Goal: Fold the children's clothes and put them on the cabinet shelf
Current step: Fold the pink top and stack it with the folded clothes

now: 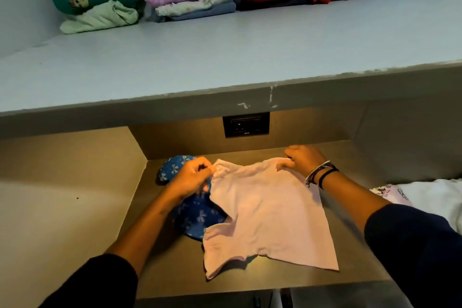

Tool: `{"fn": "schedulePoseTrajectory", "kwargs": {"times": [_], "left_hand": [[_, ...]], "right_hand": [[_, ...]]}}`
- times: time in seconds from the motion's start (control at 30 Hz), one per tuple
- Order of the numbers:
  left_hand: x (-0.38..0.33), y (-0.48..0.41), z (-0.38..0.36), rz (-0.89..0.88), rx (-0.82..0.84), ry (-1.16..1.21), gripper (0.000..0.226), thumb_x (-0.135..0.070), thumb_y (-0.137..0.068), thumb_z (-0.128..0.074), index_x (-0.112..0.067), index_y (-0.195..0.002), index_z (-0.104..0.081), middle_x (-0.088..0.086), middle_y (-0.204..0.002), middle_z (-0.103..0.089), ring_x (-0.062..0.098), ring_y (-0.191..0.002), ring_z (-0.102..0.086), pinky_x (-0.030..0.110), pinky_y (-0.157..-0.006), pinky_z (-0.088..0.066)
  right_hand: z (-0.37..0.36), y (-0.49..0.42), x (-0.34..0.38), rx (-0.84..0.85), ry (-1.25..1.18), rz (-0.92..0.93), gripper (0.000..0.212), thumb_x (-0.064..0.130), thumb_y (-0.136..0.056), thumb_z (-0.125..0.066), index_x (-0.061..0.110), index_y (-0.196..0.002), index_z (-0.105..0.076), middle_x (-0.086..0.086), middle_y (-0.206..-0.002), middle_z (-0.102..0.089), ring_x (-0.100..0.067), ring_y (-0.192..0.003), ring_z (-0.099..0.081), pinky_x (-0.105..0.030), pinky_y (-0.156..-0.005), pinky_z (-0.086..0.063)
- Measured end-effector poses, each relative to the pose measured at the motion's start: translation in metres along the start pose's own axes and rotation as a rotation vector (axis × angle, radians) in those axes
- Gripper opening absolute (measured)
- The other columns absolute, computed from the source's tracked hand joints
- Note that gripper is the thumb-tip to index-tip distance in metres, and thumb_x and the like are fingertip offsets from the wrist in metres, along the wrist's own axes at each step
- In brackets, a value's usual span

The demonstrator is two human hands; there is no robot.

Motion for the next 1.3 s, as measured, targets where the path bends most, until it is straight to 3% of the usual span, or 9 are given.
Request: {"fn": "schedulePoseTrajectory", "kwargs": {"times": [0.07, 0.33, 0.4, 0.5, 0.8, 1.0, 1.1, 1.17, 1.3], "left_hand": [[-0.003, -0.005, 0.021, -0.059, -0.051, -0.052, 0.017, -0.016, -0.095, -0.061, -0.017, -0.077, -0.059, -0.007, -0.056, -0.06, 0.005, -0.042, -0.052, 0.017, -0.039, -0.04], [-0.031, -0.004, 0.054, -0.284, -0.207, -0.371, 0.012, -0.015, -0.094, -0.062, -0.006, -0.087, -0.067, 0.0, -0.081, -0.062, 0.007, -0.068, -0.054, 0.008, -0.057, -0.04], [-0.03, 0.008, 0.048, -0.32, -0.199, -0.401, 0.01, -0.015, -0.093, -0.063, -0.008, -0.088, -0.068, 0.003, -0.088, -0.064, 0.014, -0.074, -0.058, 0.02, -0.064, -0.046], [-0.008, 0.043, 0.024, -0.382, -0.115, -0.462, 0.005, -0.016, -0.091, -0.066, -0.012, -0.091, -0.069, -0.002, -0.088, -0.062, 0.015, -0.076, -0.059, 0.034, -0.067, -0.051], [0.076, 0.144, -0.058, -0.434, 0.206, -0.707, 0.03, -0.05, -0.085, -0.056, -0.027, -0.091, -0.074, -0.009, -0.09, -0.07, 0.005, -0.082, -0.061, 0.025, -0.078, -0.048], [0.056, 0.132, -0.034, -0.474, -0.055, -0.623, 0.024, -0.038, -0.081, -0.054, -0.019, -0.074, -0.067, -0.005, -0.075, -0.064, 0.009, -0.067, -0.057, 0.03, -0.064, -0.05], [0.039, 0.104, -0.048, -0.474, -0.005, -0.675, 0.033, -0.041, -0.09, -0.05, -0.021, -0.11, -0.068, -0.002, -0.115, -0.067, 0.016, -0.106, -0.06, 0.042, -0.097, -0.046], [0.049, 0.086, -0.078, -0.37, 0.247, -0.814, 0.052, -0.048, -0.097, -0.04, -0.028, -0.145, -0.043, -0.004, -0.153, -0.04, 0.017, -0.143, -0.032, 0.044, -0.12, -0.017], [0.076, 0.088, -0.107, -0.269, 0.495, -1.034, 0.063, -0.057, -0.099, -0.025, -0.027, -0.155, -0.02, -0.002, -0.165, -0.012, 0.02, -0.151, -0.011, 0.044, -0.121, -0.002]], "right_hand": [[0.003, 0.002, 0.009, -0.004, 0.048, 0.052, 0.04, 0.054, -0.09, -0.052, 0.017, -0.092, -0.065, -0.002, -0.095, -0.062, -0.02, -0.086, -0.056, -0.035, -0.078, -0.046], [0.031, 0.062, 0.012, -0.244, 0.041, 0.094, 0.007, 0.024, -0.088, -0.063, 0.018, -0.085, -0.066, -0.004, -0.09, -0.059, -0.023, -0.082, -0.054, -0.031, -0.07, -0.035], [0.019, 0.083, 0.014, -0.212, 0.026, 0.074, 0.002, 0.021, -0.086, -0.063, 0.02, -0.085, -0.064, -0.002, -0.089, -0.06, -0.023, -0.083, -0.055, -0.033, -0.073, -0.04], [-0.012, 0.124, 0.018, -0.166, 0.005, 0.061, 0.006, 0.024, -0.082, -0.064, 0.028, -0.082, -0.06, 0.006, -0.087, -0.059, -0.016, -0.083, -0.055, -0.037, -0.078, -0.047], [-0.072, 0.194, 0.021, 0.009, -0.033, -0.045, 0.019, 0.044, -0.088, -0.047, 0.034, -0.092, -0.062, 0.012, -0.099, -0.058, -0.009, -0.096, -0.051, -0.033, -0.096, -0.039], [-0.062, 0.196, 0.025, -0.092, -0.115, -0.109, 0.024, 0.048, -0.082, -0.053, 0.029, -0.09, -0.065, 0.008, -0.098, -0.062, -0.012, -0.094, -0.056, -0.04, -0.091, -0.046], [-0.073, 0.182, 0.025, -0.043, -0.121, -0.256, 0.047, 0.06, -0.088, -0.043, 0.027, -0.118, -0.058, 0.005, -0.126, -0.06, -0.017, -0.116, -0.054, -0.04, -0.099, -0.042], [-0.092, 0.173, 0.022, 0.084, -0.108, -0.37, 0.066, 0.07, -0.088, -0.026, 0.027, -0.133, -0.048, 0.002, -0.147, -0.046, -0.02, -0.133, -0.042, -0.043, -0.108, -0.037], [-0.106, 0.145, 0.01, 0.237, -0.063, -0.43, 0.072, 0.069, -0.087, -0.015, 0.029, -0.145, -0.032, 0.003, -0.16, -0.024, -0.024, -0.144, -0.023, -0.052, -0.116, -0.02]]}}
Point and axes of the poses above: each hand's wrist, its own y-axis away from the middle knuckle, its own z-axis out of the back of the hand, x = y × z, the point moved 9 cm from there along -y, towards the middle knuckle
